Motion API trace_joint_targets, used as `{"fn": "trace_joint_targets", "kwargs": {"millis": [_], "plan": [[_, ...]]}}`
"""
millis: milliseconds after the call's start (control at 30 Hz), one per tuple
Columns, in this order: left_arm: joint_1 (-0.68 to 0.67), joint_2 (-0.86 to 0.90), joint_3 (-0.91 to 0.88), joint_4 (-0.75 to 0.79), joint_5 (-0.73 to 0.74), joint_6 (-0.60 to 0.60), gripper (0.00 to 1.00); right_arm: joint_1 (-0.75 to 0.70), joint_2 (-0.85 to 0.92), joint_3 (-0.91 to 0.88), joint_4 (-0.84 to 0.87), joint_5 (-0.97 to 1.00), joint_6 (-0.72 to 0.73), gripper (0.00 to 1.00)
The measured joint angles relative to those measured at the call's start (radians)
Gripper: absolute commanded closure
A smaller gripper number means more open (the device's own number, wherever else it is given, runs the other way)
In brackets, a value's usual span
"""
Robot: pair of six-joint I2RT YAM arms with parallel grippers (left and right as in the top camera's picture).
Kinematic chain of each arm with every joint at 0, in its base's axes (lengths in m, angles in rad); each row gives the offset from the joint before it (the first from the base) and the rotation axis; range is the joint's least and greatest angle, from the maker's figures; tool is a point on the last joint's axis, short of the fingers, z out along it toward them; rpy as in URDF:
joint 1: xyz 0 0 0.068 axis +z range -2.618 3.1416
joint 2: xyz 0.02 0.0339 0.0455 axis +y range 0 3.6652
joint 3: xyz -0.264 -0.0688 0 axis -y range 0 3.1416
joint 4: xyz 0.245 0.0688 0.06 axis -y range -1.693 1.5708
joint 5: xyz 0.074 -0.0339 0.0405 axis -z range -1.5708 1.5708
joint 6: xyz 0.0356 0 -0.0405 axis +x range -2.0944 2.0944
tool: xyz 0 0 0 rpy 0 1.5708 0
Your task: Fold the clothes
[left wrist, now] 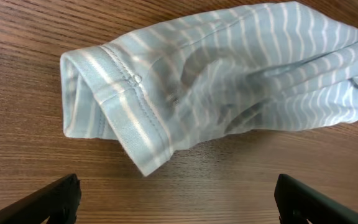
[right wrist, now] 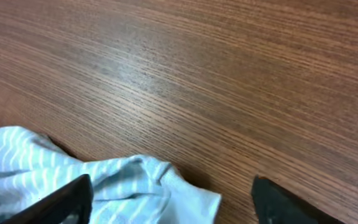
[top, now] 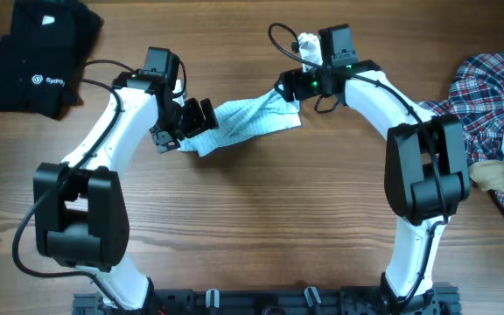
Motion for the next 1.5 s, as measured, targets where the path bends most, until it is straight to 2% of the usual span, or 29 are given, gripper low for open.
{"fn": "trace_joint_targets", "kwargs": {"millis": [67,100,200,400,700,833,1167,1500], "plan": [[0.000,0.000,0.000,0.000,-0.002,0.000,0.01,0.000,0.008,0.000,0.000,-0.011,0.002,0.47],[0.000,0.000,0.000,0.000,-0.002,0.000,0.00,0.000,0.014,0.000,0.000,-0.018,-0.001,0.59],[0.000,0.000,0.000,0.000,-0.003,0.000,0.00,0.001,0.035,0.001,-0.002,-0.028,-0.009,0.63],[0.000,0.000,0.000,0.000,-0.003,0.000,0.01,0.001,0.058,0.001,-0.002,-0.031,-0.011,0.81],[0.000,0.000,0.000,0.000,-0.018,0.000,0.01,0.001,0.058,0.008,-0.002,-0.015,-0.011,0.95],[0.000,0.000,0.000,0.000,-0.018,0.000,0.00,0.001,0.052,0.010,0.000,-0.015,-0.019,0.96],[0.000,0.000,0.000,0.000,-0.018,0.000,0.00,0.001,-0.024,0.013,0.061,-0.016,-0.206,0.95],[0.000,0.000,0.000,0.000,-0.026,0.000,0.01,0.018,-0.063,0.015,0.030,-0.082,-0.547,0.96]]}}
